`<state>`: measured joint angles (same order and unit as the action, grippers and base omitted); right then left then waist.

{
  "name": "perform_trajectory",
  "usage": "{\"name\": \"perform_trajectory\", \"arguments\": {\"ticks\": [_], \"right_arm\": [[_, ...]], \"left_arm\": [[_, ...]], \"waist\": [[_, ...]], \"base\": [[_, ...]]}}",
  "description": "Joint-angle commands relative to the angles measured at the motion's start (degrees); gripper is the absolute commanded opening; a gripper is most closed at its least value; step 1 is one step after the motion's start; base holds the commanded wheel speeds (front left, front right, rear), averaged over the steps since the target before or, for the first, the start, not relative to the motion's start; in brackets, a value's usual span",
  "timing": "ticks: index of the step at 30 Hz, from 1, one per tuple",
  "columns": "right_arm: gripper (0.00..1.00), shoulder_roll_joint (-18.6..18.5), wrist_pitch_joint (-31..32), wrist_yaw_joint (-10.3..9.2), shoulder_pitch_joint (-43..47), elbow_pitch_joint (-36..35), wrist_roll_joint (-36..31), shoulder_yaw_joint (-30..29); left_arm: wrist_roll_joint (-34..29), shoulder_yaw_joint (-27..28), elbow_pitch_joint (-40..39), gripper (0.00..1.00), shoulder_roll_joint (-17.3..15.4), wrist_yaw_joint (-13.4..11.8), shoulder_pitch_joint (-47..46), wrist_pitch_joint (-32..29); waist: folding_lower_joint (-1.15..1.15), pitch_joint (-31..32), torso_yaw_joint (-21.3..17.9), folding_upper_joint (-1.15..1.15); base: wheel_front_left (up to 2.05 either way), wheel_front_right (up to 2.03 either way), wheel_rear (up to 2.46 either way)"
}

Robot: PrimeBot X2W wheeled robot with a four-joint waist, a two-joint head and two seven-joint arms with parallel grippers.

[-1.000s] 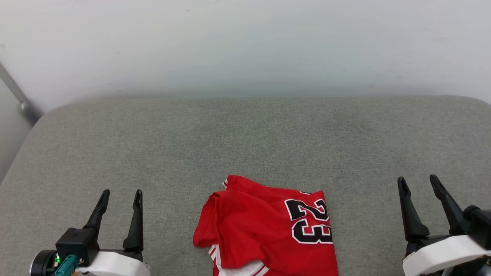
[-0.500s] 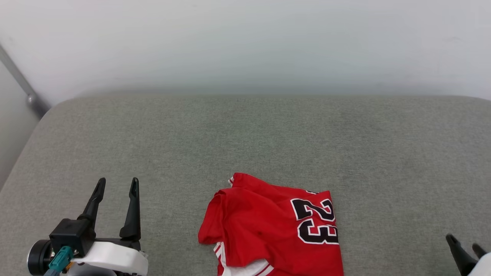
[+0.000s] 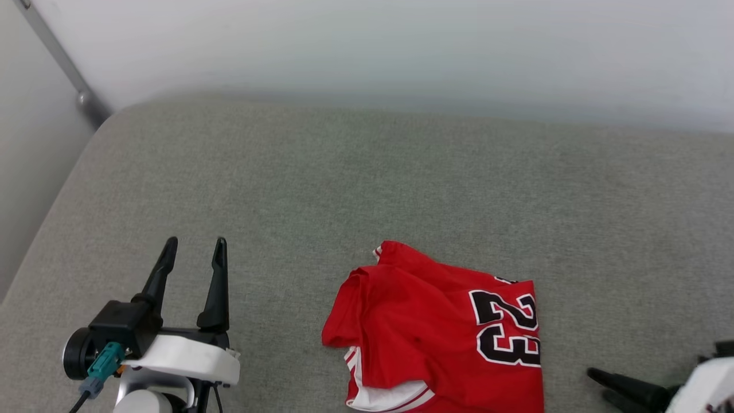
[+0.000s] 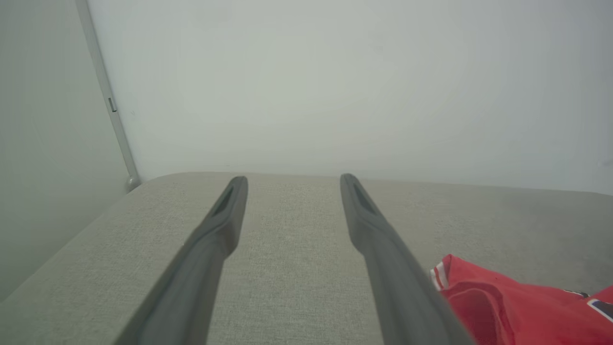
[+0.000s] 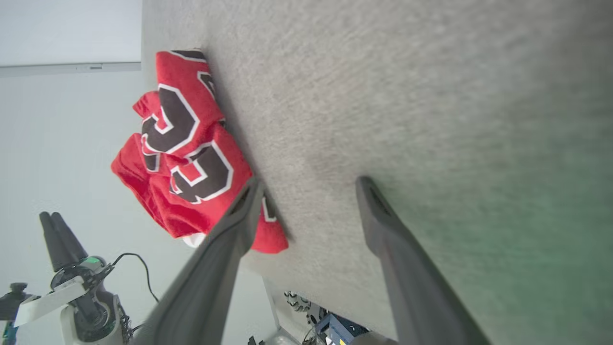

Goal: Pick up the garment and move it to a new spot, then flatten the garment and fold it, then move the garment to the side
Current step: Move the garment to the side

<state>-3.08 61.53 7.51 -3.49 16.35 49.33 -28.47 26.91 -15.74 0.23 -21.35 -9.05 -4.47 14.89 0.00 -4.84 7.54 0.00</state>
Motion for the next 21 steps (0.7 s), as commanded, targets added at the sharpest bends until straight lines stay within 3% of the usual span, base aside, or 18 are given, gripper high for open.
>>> {"name": "perform_trajectory", "arguments": {"ticks": [1, 10, 16, 17, 18, 19, 21], "right_arm": [[1.0, 0.33, -0.28, -0.05, -0.82, 1.22, 1.68, 1.12], [1.0, 0.48, -2.79, -0.05, -7.08, 9.22, 14.73, 12.08], [1.0, 0.83, -5.87, -0.03, -10.34, 12.55, 17.73, 18.49], [0.52, 0.87, -6.04, -0.03, -10.49, 12.82, 18.12, 19.52], [0.33, 0.88, -6.26, -0.04, -10.56, 12.96, 18.05, 20.48], [0.0, 0.85, -6.46, -0.04, -10.62, 12.91, 17.84, 21.21], [0.0, 0.82, -6.64, -0.05, -10.72, 12.55, 18.02, 22.49]], "left_arm": [[-0.44, 0.21, 0.14, 1.0, 0.25, 0.38, -1.22, 0.28], [-1.76, 0.78, 1.31, 1.0, 1.78, 2.07, -3.51, 0.38], [-2.65, 1.56, 2.52, 1.0, 3.12, 2.97, -4.32, 0.39], [-2.84, 1.7, 2.71, 1.0, 3.29, 3.18, -4.32, 0.39], [-3.03, 1.91, 2.87, 1.0, 3.42, 3.4, -4.33, 0.4], [-3.17, 2.06, 2.98, 1.0, 3.52, 3.48, -4.32, 0.39], [-3.58, 2.45, 3.23, 1.0, 3.74, 3.84, -4.01, 0.4]], "waist": [[0.0, -1.36, 0.99, 0.0], [0.0, -4.23, 2.64, 0.0], [0.0, -4.94, 3.02, 0.0], [0.0, -4.89, 3.07, 0.0], [0.0, -4.83, 3.09, 0.0], [0.0, -4.76, 3.07, 0.0], [0.0, -4.39, 2.89, 0.0]], "base": [[0.0, 0.0, 0.0], [0.0, 0.0, 0.0], [0.0, 0.0, 0.0], [0.0, 0.0, 0.0], [0.0, 0.0, 0.0], [0.0, 0.0, 0.0], [0.0, 0.0, 0.0]]}}
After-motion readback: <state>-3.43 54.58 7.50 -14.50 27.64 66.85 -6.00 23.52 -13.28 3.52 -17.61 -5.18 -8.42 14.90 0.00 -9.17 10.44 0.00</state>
